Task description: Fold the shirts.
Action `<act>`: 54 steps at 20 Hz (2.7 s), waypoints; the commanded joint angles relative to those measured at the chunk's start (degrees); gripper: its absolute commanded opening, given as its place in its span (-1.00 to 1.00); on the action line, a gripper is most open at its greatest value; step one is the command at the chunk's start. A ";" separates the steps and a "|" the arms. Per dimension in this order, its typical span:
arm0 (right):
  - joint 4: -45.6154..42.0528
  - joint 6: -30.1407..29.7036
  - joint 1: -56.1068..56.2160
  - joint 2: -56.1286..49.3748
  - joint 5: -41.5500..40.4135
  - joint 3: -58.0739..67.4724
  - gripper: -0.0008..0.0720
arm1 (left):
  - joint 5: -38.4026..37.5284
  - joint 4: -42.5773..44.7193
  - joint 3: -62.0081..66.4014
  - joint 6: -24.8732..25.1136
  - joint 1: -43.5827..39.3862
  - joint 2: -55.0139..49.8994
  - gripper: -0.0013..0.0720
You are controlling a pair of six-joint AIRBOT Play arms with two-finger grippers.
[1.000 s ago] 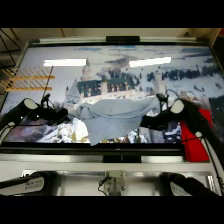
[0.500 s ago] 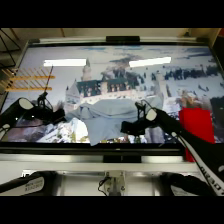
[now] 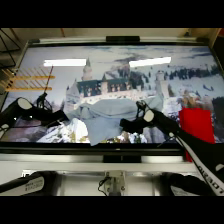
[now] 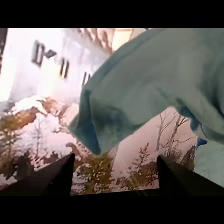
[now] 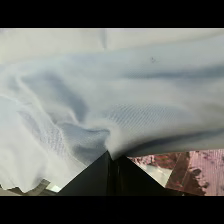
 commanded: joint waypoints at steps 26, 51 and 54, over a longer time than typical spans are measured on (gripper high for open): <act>-51.76 -0.09 -0.09 32.61 13.92 34.03 -0.82 | 21.20 -3.69 37.81 -0.68 3.58 26.97 -0.89; -66.18 10.36 -10.03 13.33 16.48 38.10 -0.82 | 13.29 -2.86 5.92 4.07 16.00 32.41 -0.89; -54.66 10.32 -16.09 1.79 1.07 38.03 -0.82 | 18.40 -2.91 4.33 3.85 12.35 20.74 -0.89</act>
